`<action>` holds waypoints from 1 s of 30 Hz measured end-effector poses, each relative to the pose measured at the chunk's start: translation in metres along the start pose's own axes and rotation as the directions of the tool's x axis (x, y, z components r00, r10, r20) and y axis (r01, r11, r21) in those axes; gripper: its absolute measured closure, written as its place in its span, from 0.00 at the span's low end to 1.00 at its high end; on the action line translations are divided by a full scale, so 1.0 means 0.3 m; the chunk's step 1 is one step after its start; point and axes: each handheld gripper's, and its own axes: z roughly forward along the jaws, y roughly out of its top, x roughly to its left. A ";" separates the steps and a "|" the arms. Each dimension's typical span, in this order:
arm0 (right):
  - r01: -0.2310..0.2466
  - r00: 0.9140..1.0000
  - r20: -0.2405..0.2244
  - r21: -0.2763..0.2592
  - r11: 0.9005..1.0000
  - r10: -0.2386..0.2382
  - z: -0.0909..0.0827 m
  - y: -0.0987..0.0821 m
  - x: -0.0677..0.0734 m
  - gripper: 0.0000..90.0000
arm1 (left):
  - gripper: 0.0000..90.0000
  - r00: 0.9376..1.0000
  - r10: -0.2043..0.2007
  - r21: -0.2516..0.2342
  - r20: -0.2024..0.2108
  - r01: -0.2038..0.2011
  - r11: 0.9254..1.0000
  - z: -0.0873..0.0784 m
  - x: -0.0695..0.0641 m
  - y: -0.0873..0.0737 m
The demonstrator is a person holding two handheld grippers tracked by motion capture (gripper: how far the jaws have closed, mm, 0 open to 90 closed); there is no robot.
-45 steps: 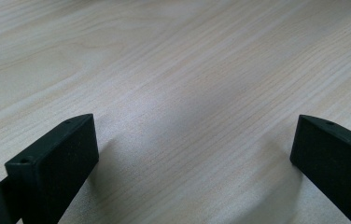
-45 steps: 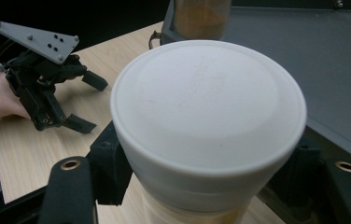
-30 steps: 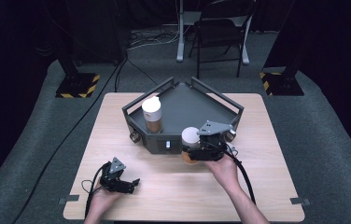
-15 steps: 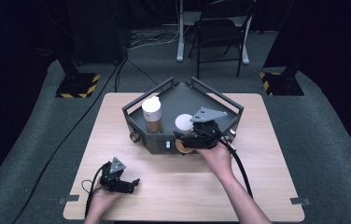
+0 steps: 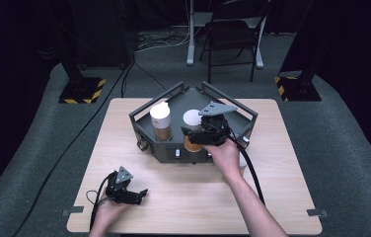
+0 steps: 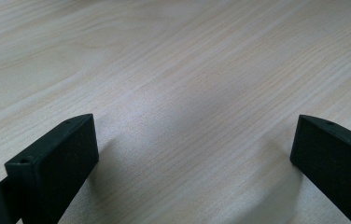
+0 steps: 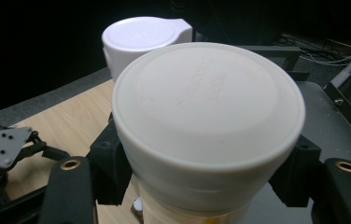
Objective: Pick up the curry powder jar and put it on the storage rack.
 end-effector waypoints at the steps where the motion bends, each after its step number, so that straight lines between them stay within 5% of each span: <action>1: -0.001 1.000 0.008 -0.002 1.000 0.001 0.008 0.007 -0.002 0.37 | 0.01 1.000 0.001 0.000 0.000 -0.001 1.000 0.000 0.000 0.000; 21: -0.053 0.993 0.103 0.035 0.998 0.049 0.102 0.043 -0.048 0.37 | 0.01 1.000 0.004 0.003 0.001 -0.004 1.000 0.001 0.002 0.003; 30: -0.070 0.993 0.097 0.073 0.995 0.062 0.131 0.043 -0.064 0.37 | 0.01 1.000 0.003 0.002 0.003 -0.003 1.000 0.002 0.003 0.003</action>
